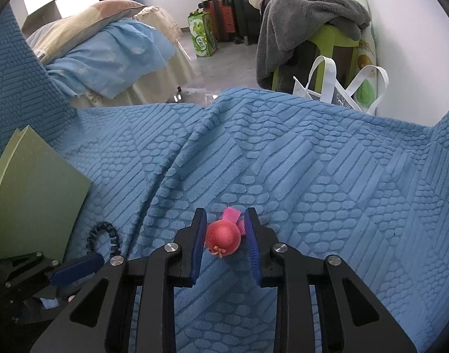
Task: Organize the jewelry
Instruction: 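Grasp the pink hat charm with the right gripper while the left grasps the black coil hair tie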
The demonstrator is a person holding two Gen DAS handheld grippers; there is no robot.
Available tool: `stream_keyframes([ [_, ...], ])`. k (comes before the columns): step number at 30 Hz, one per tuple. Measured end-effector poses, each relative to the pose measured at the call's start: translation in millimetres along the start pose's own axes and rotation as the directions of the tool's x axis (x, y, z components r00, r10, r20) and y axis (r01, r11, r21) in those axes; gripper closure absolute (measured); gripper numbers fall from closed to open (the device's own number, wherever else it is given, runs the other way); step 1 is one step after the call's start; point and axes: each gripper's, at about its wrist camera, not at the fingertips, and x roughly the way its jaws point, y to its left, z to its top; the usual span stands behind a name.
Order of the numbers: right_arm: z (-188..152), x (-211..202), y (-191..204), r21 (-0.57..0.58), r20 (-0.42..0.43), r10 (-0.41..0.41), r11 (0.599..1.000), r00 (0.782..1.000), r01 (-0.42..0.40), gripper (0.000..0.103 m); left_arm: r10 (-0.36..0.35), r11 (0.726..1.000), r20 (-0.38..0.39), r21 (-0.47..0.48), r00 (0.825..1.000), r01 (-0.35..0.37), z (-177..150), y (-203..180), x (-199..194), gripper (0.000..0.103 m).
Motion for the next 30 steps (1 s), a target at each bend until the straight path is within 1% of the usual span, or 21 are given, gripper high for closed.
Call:
stream_keyframes([
  [3,-1.7,-1.7,-2.8,0.011,-0.004,0.008,1.0,1.0,-0.008,0.075,0.013,1.0,0.028,0.002,1.0,-0.013,-1.2,0.5,0.8,0.093],
  [4,-2.3,-1.4,-4.2,0.019,-0.009,0.006,1.0,1.0,-0.005,0.071,0.015,1.0,0.031,0.0,0.999,-0.015,-1.5,0.7,0.5,0.093],
  [5,-4.0,-0.3,-5.8,0.028,-0.021,0.009,1.0,1.0,-0.009,0.07,0.012,1.0,0.03,-0.004,0.999,-0.012,-1.5,1.3,0.4,0.093],
  [7,-7.6,3.0,-12.1,0.075,-0.046,0.045,0.996,0.998,-0.042,0.07,0.001,1.0,0.03,-0.013,1.0,0.0,-1.7,2.6,-0.6,0.094],
  [12,-7.9,2.4,-13.5,0.092,-0.028,0.045,0.995,0.999,-0.042,0.07,-0.03,0.999,0.048,-0.027,0.998,0.032,-2.0,3.2,-9.4,0.094],
  [15,-6.7,3.8,-11.2,0.08,-0.02,0.037,0.996,0.999,-0.035,0.072,-0.038,0.999,0.051,-0.029,0.998,0.039,-1.3,3.7,-13.2,0.094],
  [16,-6.1,4.4,-10.1,0.071,-0.017,0.03,0.997,0.999,-0.029,0.079,-0.043,0.999,0.049,-0.031,0.998,0.044,-1.1,4.1,-13.9,0.094],
  [17,-6.1,4.8,-9.0,0.067,-0.016,0.027,0.997,1.0,-0.026,0.081,-0.049,0.998,0.049,-0.035,0.998,0.05,-0.5,4.4,-14.9,0.094],
  [22,-6.8,1.0,-7.2,0.084,-0.018,0.015,0.996,1.0,-0.013,0.081,-0.074,0.996,0.056,-0.046,0.996,0.076,-0.3,5.3,-24.6,0.094],
  [26,-10.6,-11.0,-3.7,0.083,-0.001,-0.011,0.996,1.0,0.011,0.081,-0.102,0.991,0.055,-0.079,0.993,0.106,-3.6,9.5,-30.9,0.094],
  [29,-17.5,-25.1,2.3,0.085,0.016,-0.021,0.996,1.0,0.019,0.081,-0.107,0.99,0.054,-0.088,0.993,0.111,-8.8,9.2,-34.5,0.094],
  [30,-19.1,-27.3,3.7,0.085,0.015,-0.025,0.996,1.0,0.024,0.081,-0.123,0.987,0.049,-0.096,0.991,0.127,-10.4,9.6,-35.2,0.094],
])
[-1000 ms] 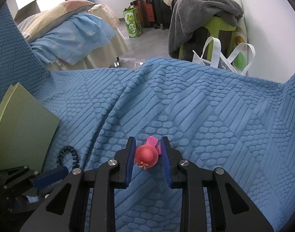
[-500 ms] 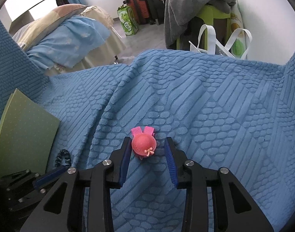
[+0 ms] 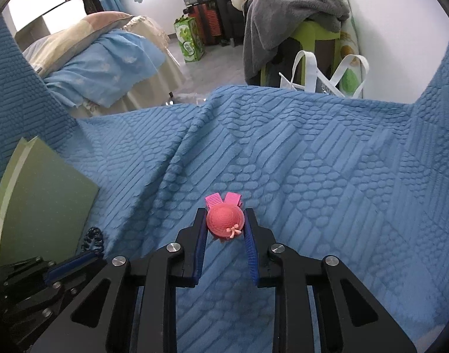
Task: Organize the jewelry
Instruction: 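Grasp the pink hat charm with the right gripper while the left grasps the black coil hair tie, then lift both held items and carry them over the green box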
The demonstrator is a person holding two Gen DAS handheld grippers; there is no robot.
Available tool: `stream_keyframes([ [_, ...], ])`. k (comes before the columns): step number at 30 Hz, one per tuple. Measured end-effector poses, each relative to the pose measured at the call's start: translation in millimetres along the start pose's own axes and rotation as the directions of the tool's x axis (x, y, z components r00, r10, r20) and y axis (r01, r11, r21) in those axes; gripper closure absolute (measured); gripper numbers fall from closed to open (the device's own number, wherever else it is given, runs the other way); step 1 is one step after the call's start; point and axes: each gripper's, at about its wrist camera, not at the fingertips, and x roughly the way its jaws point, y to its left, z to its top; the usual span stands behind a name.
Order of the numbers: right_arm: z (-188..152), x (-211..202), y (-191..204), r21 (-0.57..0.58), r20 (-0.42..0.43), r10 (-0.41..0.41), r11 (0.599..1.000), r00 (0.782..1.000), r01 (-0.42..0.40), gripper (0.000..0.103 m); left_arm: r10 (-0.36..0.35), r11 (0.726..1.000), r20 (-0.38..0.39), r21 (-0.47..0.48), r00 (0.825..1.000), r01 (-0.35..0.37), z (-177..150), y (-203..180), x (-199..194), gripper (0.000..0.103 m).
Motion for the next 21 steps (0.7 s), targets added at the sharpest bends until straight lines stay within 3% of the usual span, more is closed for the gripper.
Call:
stream_keyframes([
  [12,-27.0,-35.4,10.9,0.043,-0.013,-0.069,0.997,0.998,0.069,0.081,-0.039,0.999,-0.015,0.03,0.999,0.039,-2.2,-8.9,-27.9,0.094],
  [21,-20.4,-116.2,14.4,0.118,0.09,-0.102,0.989,0.991,0.091,0.081,-0.102,0.989,0.046,0.113,0.994,0.096,18.5,-18.5,-103.9,0.094],
])
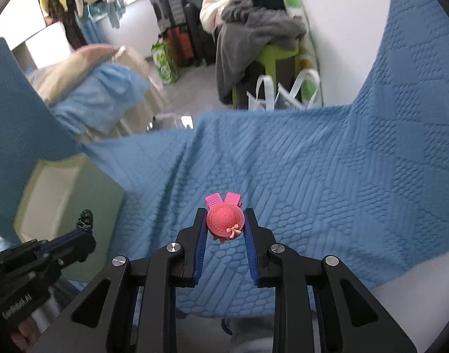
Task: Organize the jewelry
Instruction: 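Lift both held items and carry them over the green box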
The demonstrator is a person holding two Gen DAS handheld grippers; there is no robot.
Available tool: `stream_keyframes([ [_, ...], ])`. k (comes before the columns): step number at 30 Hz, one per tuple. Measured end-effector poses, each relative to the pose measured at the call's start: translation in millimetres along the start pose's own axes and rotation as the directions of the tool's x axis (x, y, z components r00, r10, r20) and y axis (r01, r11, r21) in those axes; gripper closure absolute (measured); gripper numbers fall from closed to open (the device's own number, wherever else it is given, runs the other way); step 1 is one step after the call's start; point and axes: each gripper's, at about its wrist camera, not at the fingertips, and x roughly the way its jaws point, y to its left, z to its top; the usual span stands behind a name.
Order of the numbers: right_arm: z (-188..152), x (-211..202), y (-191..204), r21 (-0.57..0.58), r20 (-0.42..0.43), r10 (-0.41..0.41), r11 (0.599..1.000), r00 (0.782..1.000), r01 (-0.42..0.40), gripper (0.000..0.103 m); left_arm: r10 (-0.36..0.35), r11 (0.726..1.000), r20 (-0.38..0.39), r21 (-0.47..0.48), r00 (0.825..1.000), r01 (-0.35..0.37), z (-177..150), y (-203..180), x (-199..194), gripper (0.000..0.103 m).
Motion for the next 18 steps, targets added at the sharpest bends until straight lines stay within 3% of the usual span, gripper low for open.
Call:
stream_keyframes([
  [8,33.7,-78.0,37.2,-0.028,0.157,0.031,0.999,0.987,-0.027,0.081,-0.027,0.998,0.148,0.059,0.989,0.018,34.1,-3.2,-85.8,0.094],
  [13,44.9,-118.8,70.5,-0.058,0.248,0.074,0.996,0.966,-0.062,0.081,0.014,0.996,0.206,0.082,0.978,-0.032,51.4,3.5,-130.4,0.094],
  [18,47.8,-143.1,97.5,-0.076,0.287,0.119,0.992,0.95,-0.101,0.081,0.026,0.995,0.263,0.09,0.964,-0.051,61.3,20.9,-169.6,0.094],
])
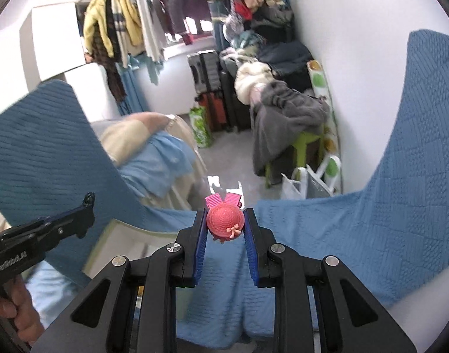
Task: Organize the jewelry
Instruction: 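Lift both held items and carry them over the green box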
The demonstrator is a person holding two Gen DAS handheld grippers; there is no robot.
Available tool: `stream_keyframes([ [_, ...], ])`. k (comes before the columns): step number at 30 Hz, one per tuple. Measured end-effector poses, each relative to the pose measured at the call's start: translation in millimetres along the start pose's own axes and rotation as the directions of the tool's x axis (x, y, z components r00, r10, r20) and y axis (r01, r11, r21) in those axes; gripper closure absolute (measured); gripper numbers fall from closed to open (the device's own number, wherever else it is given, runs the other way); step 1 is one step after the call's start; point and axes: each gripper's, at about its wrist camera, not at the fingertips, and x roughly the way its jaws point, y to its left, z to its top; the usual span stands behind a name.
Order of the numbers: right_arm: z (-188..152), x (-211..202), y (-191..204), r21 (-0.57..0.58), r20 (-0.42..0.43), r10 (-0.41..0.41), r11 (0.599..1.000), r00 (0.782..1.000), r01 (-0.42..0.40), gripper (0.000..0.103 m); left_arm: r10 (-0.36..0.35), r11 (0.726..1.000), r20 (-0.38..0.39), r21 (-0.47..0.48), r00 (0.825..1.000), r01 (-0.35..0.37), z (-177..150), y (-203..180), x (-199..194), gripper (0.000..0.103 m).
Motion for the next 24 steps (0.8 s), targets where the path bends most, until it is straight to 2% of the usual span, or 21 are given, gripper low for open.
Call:
stream_keyframes([
  [4,1.4,-3.3,33.6,-0.027,0.007,0.059,0.998,0.998,-0.058,0.081,0.038,0.999,0.028,0.003,0.999,-0.038,0.0,21.9,-14.6,0.094],
  [8,-8.4,10.7,66.9,-0.072,-0.023,0.09,0.993,0.996,-0.091,0.081,0.085,0.996,-0.002,-0.019,0.996,-0.085,-8.3,49.6,-12.6,0.094],
  [14,-29.5,46.3,89.8,-0.057,-0.103,0.093,0.993,0.99,-0.099,0.081,0.123,0.992,-0.039,-0.019,0.992,-0.124,-23.1,78.8,-11.8,0.094],
  [20,-60.4,91.8,108.9,-0.055,-0.222,0.085,0.994,0.971,-0.099,0.081,0.128,0.988,-0.125,-0.069,0.984,-0.137,-51.9,117.7,14.9,0.094],
  [24,-77.0,116.5,123.4,-0.07,-0.298,0.079,0.992,0.951,-0.105,0.081,0.146,0.983,-0.201,-0.084,0.969,-0.166,-73.5,138.3,42.5,0.094],
])
